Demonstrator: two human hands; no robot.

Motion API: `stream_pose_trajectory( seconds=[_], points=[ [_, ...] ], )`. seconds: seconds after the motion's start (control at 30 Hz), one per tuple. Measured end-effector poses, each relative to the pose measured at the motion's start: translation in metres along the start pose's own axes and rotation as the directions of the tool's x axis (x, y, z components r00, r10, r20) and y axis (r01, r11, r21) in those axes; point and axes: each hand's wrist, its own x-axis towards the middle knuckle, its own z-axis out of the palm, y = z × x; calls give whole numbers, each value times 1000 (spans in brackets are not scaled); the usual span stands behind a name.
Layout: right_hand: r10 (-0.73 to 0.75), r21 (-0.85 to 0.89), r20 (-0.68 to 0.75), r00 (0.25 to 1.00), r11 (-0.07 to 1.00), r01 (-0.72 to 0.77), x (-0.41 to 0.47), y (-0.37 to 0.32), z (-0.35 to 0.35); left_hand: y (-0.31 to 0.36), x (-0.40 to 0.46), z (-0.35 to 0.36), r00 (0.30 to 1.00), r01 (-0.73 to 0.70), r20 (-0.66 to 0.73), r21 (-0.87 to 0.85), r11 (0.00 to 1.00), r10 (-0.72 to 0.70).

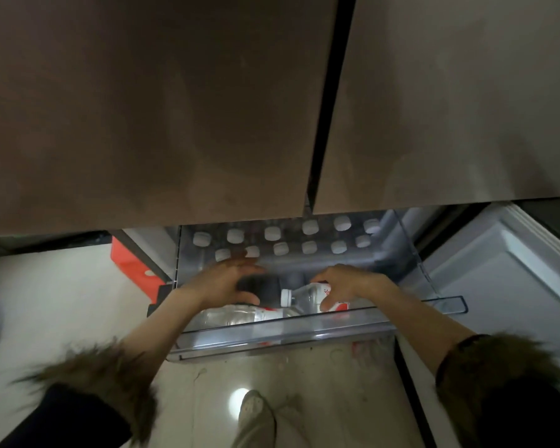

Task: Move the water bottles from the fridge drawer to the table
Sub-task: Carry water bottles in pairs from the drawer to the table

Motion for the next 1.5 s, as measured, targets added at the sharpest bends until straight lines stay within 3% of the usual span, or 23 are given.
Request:
stream_pose_trajectory(
  seconds=[0.17,0.23,0.37,0.47,0.57,0.83,1.0,1.2,1.33,1.5],
  points=[
    [-3,81,-45,999,997,6,7,7,0,-2,6,11,957,117,289,-275,954,-34],
    [12,135,-92,996,991,0,10,10,-2,-3,8,16,919,131,395,-270,954,-14],
    [40,137,-213,976,991,-11,13,11,-13,-5,13,20,882,88,471,-172,981,3],
    [22,193,-86,996,981,-5,9,5,-10,-6,15,21,885,47,465,-135,990,21],
    [59,105,-33,998,993,-55,10,5,1,-11,16,22,892,56,449,-211,976,46],
    [148,208,-154,977,971,-115,10,11,-4,-23,22,15,915,85,402,-282,956,37],
    [186,213,-236,954,967,-136,5,13,-6,-35,21,11,950,174,310,-412,894,-42],
    [253,301,-167,953,934,-195,8,14,2,-11,26,17,934,158,352,-245,957,-64],
    [286,260,-140,948,935,-243,14,14,2,3,37,31,953,64,295,19,998,-67],
    [292,229,-171,941,941,-251,14,10,-1,3,39,25,957,115,274,-52,992,-97]
  ],
)
